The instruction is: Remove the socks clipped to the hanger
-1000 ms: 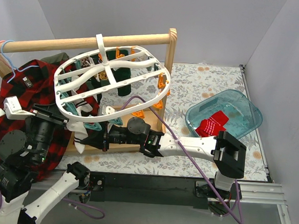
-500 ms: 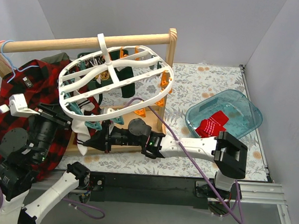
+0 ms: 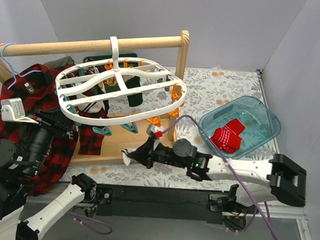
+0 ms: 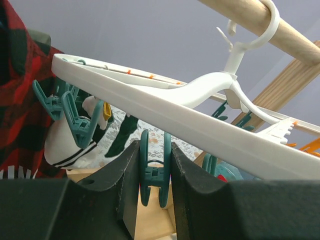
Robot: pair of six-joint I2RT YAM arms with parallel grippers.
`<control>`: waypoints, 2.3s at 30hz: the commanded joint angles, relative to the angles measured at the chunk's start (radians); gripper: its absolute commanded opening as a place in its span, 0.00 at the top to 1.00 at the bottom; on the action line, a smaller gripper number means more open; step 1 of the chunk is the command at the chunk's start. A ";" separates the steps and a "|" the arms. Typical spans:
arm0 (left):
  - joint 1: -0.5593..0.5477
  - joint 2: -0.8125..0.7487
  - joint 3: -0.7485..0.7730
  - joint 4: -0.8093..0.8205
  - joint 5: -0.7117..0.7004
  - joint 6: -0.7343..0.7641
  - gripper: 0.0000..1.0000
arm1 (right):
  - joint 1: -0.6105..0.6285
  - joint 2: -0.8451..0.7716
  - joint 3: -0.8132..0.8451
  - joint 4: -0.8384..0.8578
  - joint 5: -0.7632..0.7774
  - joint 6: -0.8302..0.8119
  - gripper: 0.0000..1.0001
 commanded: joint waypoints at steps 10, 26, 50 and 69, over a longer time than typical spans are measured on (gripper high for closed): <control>-0.003 0.028 0.083 0.004 0.047 0.186 1.00 | -0.396 -0.689 -0.289 -0.436 0.360 0.030 0.99; -0.002 -0.015 0.061 0.008 0.144 0.152 1.00 | -1.028 -0.584 -0.174 -0.842 0.184 0.047 0.99; -0.002 -0.101 -0.014 0.092 0.340 0.118 1.00 | -1.134 -0.451 -0.154 -0.911 0.031 -0.064 0.31; -0.002 -0.109 -0.017 0.119 0.468 0.103 1.00 | -0.561 -0.537 -0.058 -0.853 0.000 -0.044 0.21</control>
